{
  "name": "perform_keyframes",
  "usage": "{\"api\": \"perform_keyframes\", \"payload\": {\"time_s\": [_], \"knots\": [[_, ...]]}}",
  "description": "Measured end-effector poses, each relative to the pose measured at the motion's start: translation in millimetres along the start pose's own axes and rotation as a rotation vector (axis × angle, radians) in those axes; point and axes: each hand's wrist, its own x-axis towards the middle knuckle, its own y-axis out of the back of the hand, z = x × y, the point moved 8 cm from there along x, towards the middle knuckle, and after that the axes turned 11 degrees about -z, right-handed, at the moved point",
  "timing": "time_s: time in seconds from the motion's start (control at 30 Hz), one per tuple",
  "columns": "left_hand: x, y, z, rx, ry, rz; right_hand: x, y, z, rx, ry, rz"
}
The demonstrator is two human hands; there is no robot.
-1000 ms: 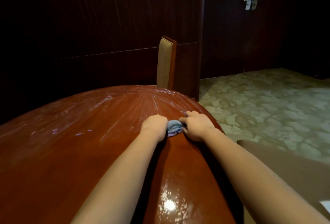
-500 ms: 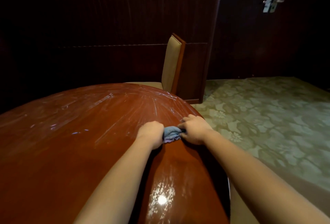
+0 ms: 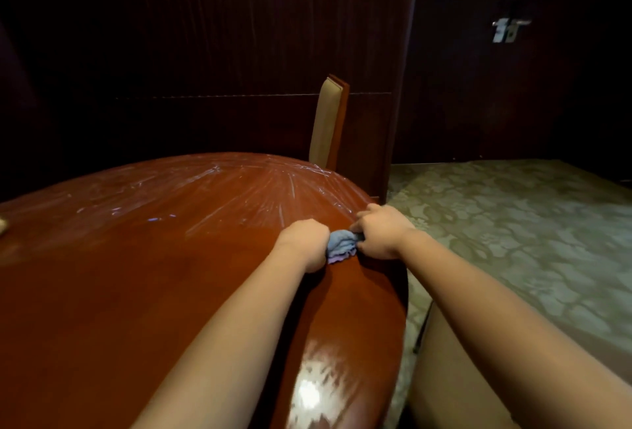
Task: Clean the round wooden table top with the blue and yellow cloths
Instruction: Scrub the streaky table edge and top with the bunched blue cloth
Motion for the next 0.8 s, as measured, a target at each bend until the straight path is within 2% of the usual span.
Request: {"api": "perform_keyframes", "payload": {"time_s": [0.33,0.47,0.67,0.8], "knots": [[-54,-9,38,0.045,-0.018,0.034,-88,-17,-23,0.078,-0.144,0.137],[-52,-7,44,0.018,-0.036,0.041,-105,-28,-19,0.214,-0.193,0.172],[-28,1,63,-0.008,-0.057,0.052,-102,-35,17,0.263,-0.282,0.175],[0,8,68,-0.011,-0.031,0.067,-69,-44,45,0.390,-0.270,0.144]]}}
